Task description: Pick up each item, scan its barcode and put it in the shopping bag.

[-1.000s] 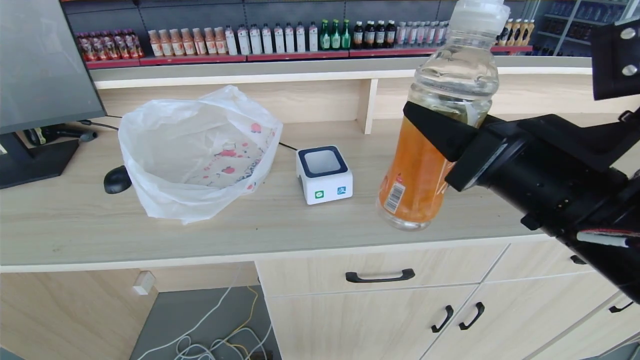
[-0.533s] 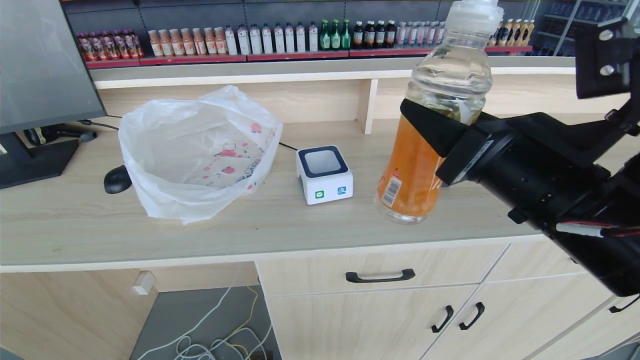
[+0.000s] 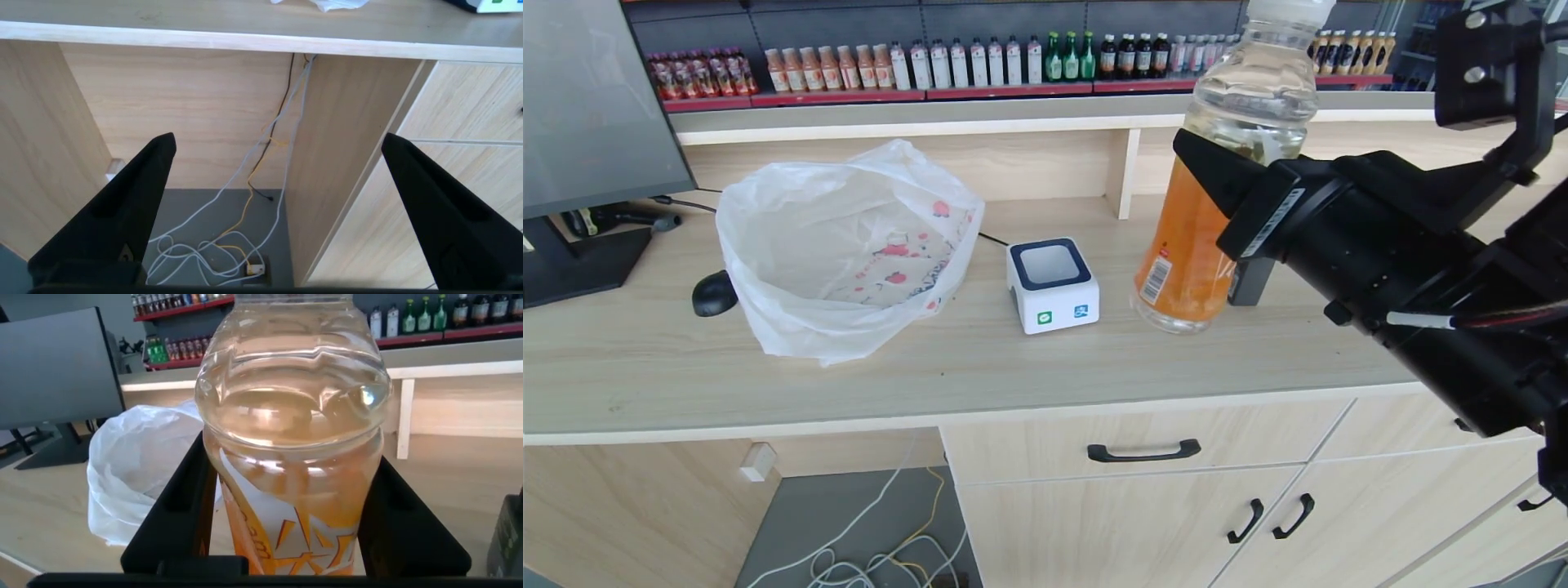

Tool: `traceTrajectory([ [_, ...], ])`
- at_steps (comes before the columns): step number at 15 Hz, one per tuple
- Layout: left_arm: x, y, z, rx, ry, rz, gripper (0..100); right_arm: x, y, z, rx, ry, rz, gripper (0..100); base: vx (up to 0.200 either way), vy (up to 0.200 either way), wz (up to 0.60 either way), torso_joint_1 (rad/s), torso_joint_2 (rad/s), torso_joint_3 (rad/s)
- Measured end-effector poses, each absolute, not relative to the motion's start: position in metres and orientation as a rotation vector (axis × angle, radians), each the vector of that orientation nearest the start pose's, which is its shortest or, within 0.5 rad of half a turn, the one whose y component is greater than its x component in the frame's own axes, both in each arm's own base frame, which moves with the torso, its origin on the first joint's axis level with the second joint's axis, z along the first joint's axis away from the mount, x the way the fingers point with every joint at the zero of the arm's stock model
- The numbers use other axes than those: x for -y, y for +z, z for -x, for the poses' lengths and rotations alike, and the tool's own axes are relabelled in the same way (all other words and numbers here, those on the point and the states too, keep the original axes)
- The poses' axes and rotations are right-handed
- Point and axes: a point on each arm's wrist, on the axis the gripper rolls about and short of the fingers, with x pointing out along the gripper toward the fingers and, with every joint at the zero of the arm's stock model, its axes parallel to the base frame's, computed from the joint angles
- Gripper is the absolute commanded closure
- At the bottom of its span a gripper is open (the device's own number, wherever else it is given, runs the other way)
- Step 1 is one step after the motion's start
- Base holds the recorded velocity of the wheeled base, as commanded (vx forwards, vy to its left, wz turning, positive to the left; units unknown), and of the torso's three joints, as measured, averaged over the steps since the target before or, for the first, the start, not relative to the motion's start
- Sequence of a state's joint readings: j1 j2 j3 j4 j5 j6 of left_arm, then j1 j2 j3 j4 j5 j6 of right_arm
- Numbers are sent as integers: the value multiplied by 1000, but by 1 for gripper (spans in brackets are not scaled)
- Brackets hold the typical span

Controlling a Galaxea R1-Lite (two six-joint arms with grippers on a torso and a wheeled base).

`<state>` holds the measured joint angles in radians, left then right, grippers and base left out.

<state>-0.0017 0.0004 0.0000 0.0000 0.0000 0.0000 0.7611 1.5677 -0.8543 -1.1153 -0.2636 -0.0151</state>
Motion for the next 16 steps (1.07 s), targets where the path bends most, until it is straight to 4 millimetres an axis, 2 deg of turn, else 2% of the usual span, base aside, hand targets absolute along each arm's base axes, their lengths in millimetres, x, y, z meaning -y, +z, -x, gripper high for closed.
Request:
traceTrajectory([
  [7,0,75,23,-1,-2,1,0,-192,273,-211,327,490,-166,100,0,200,0,4,5,4],
  [12,0,75,23,0,-2,0,0,-192,275,-212,333,487,-171,100,0,200,0,0,2,2],
  [16,0,75,23,0,-2,0,0,-192,276,-213,336,483,-172,100,0,0,0,0,0,0],
])
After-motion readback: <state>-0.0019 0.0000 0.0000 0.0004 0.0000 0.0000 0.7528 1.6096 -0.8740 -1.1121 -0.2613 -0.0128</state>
